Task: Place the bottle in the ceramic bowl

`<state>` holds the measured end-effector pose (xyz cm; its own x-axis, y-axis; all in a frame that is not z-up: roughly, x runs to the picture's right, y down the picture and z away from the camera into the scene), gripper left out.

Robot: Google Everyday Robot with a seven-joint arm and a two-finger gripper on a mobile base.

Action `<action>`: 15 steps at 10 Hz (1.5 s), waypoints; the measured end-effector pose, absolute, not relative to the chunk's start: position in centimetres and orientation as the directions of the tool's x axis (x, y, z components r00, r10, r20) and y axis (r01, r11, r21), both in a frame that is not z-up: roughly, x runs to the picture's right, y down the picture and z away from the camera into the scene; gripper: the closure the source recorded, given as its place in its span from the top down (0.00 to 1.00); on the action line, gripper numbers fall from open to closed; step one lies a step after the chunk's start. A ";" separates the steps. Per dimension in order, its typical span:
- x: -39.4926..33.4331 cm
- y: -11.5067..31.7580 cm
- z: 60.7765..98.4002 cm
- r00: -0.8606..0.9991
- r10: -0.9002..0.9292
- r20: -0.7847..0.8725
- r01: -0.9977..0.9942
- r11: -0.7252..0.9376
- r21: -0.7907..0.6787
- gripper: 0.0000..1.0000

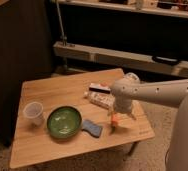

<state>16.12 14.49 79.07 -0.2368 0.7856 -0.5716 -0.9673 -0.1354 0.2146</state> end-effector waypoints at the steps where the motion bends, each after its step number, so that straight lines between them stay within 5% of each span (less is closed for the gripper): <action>1: 16.1 14.3 79.1 -0.222 0.793 -0.567 -0.971 -0.128 0.201 0.80; 8: 7.0 3.7 82.3 0.382 0.872 -0.306 -0.913 0.305 -0.269 0.80; 11: 5.1 -0.1 86.1 0.534 0.815 -0.225 -0.832 0.460 -0.310 0.80; 15: 5.1 -0.1 89.6 0.590 0.765 -0.258 -0.800 0.509 -0.317 0.80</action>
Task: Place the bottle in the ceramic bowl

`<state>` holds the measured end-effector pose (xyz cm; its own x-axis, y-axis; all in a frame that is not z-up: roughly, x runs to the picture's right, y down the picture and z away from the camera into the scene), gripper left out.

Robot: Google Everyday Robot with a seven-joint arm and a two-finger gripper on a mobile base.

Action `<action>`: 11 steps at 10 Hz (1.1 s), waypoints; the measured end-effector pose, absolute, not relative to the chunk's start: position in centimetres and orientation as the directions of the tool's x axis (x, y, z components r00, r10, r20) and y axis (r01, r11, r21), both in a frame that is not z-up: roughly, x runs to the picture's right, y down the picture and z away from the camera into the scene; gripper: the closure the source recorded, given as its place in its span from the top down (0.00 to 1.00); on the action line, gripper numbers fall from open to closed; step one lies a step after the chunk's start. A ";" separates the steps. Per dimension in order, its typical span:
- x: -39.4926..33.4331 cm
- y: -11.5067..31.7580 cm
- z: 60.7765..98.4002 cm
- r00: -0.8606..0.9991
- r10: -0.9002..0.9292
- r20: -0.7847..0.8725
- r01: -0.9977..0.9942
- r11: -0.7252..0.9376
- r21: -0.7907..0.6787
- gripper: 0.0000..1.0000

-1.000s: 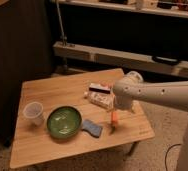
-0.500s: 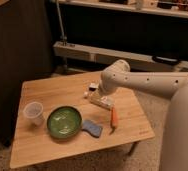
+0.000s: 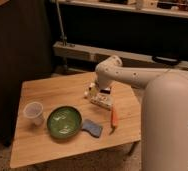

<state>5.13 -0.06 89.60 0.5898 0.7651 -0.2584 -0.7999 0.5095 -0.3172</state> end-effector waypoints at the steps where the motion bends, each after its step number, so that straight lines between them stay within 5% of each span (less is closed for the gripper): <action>1: 4.9 0.9 90.8 0.596 0.754 -0.276 -0.796 0.507 -0.331 0.80; 6: 5.1 5.8 94.7 0.606 0.708 -0.363 -0.790 0.480 -0.382 0.76; 11: 4.8 7.7 93.1 0.584 0.709 -0.394 -0.803 0.435 -0.407 0.22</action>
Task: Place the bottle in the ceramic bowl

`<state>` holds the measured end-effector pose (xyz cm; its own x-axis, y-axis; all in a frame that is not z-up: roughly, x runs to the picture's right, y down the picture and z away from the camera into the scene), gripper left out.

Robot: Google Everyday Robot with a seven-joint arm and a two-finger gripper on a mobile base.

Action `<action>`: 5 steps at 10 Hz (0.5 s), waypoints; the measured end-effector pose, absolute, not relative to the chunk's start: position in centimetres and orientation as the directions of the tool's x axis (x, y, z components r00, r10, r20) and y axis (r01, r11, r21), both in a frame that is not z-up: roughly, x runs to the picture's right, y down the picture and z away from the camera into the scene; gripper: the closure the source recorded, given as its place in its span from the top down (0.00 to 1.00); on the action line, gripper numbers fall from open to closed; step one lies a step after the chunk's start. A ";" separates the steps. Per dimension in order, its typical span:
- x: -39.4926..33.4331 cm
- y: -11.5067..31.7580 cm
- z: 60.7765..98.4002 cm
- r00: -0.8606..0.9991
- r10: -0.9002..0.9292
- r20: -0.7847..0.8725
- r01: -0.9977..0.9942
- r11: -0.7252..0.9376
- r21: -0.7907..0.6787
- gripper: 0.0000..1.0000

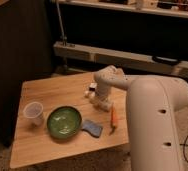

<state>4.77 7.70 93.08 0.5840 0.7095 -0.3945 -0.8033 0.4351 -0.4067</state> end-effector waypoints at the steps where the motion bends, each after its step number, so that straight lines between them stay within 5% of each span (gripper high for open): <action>1: 4.6 7.7 91.9 0.574 0.720 -0.389 -0.807 0.420 -0.414 0.14; 3: 3.9 7.2 87.7 0.555 0.748 -0.364 -0.809 0.385 -0.444 0.00; 5: 1.8 8.5 83.6 0.574 0.741 -0.348 -0.791 0.393 -0.469 0.00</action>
<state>1.77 8.49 83.57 0.5744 0.7411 -0.3477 -0.7911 0.3933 -0.4685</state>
